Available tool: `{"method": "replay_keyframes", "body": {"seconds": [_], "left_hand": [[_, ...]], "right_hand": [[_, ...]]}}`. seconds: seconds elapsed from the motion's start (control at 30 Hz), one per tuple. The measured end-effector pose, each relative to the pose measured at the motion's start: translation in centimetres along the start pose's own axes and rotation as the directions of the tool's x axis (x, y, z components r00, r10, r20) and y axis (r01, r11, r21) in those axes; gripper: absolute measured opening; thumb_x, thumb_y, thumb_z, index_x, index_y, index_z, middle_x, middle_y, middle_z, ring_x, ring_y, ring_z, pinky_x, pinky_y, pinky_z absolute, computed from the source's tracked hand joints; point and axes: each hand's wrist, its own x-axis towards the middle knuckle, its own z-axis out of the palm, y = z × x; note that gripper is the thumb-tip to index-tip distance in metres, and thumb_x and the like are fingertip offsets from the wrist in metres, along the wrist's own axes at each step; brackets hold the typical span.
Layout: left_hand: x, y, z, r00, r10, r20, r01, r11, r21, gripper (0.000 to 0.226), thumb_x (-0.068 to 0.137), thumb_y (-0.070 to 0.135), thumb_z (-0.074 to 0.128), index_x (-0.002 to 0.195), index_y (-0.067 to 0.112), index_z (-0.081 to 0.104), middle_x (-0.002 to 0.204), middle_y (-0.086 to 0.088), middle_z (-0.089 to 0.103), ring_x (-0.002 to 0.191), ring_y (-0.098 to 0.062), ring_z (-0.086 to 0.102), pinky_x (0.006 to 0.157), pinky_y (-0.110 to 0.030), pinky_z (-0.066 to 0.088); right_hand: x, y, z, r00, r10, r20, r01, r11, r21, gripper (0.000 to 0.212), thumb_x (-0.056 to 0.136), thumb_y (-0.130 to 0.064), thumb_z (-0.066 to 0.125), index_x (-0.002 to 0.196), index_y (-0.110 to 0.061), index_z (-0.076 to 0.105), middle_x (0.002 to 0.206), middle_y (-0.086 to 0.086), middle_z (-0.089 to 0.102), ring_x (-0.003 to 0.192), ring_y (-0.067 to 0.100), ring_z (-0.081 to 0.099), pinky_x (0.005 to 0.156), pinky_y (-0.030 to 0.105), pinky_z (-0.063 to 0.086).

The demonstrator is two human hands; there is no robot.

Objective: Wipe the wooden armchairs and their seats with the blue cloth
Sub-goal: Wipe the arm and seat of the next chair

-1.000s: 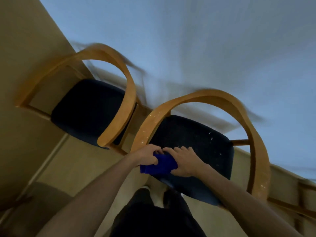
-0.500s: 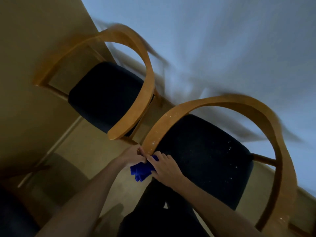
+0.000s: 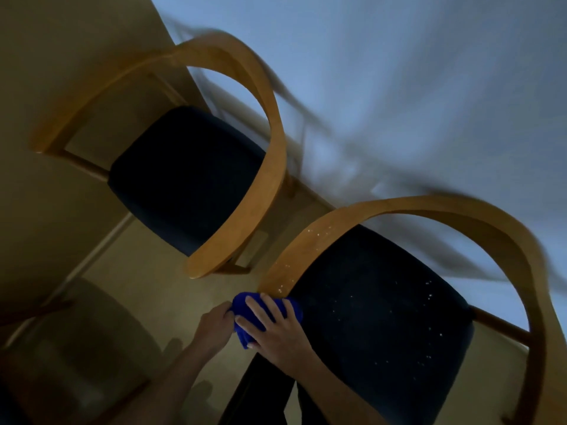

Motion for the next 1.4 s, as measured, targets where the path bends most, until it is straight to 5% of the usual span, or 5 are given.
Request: {"method": "replay_keyframes", "body": {"seconds": [0.4,0.77,1.07,1.3,1.4], "left_hand": [[3.6,9.5,5.4,0.936,0.229,-0.269,-0.217,0.973,0.075,0.040,0.102,0.038,0.021,0.092,0.017,0.054,0.092,-0.004,0.060,0.089,-0.024,0.057,0.086,-0.041,0.044],[7.3,15.2,8.9,0.847,0.255,-0.468,-0.085,0.932,0.353,0.059,0.096,0.042,0.004,0.097,0.018,0.057,0.094,-0.003,0.062,0.087,-0.022,0.058,0.079,-0.038,0.044],[7.5,15.6,9.0,0.809,0.291,-0.510,-0.091,0.920,0.380,0.061,0.094,0.044,0.005,0.104,0.014,0.057,0.104,-0.008,0.060,0.099,-0.027,0.056,0.086,-0.043,0.043],[7.5,16.0,9.3,0.815,0.285,-0.504,-0.080,0.917,0.390,0.063,0.094,0.043,0.005,0.099,0.010,0.059,0.100,-0.011,0.063,0.095,-0.032,0.058,0.082,-0.046,0.045],[7.5,15.8,9.3,0.829,0.259,-0.496,-0.052,0.918,0.392,0.048,0.097,0.040,0.017,0.100,0.013,0.058,0.100,-0.009,0.062,0.095,-0.029,0.057,0.082,-0.044,0.044]], "right_hand": [[3.7,25.0,-8.0,0.725,0.545,-0.421,-0.603,0.797,-0.006,0.045,0.096,-0.033,0.044,0.133,-0.008,0.047,0.129,0.023,0.052,0.118,0.042,0.050,0.102,0.057,0.040],[4.3,24.8,-6.5,0.616,0.580,-0.533,-0.596,0.785,0.166,0.042,0.095,-0.038,0.041,0.125,-0.011,0.053,0.133,0.014,0.050,0.125,0.035,0.041,0.107,0.054,0.032],[2.2,23.9,-4.1,0.877,0.067,-0.476,-0.183,0.962,-0.201,0.044,0.096,-0.037,0.043,0.136,-0.017,0.044,0.139,0.014,0.043,0.130,0.032,0.039,0.110,0.051,0.034],[1.3,29.0,-6.9,0.567,0.550,-0.613,-0.593,0.789,0.159,0.034,0.094,-0.031,0.044,0.115,-0.007,0.055,0.118,0.020,0.053,0.108,0.031,0.045,0.090,0.045,0.046],[6.9,21.0,-6.2,0.750,0.376,-0.543,-0.402,0.912,0.076,0.023,0.094,-0.030,0.049,0.104,-0.012,0.058,0.111,0.011,0.057,0.103,0.027,0.050,0.092,0.038,0.041]]}}
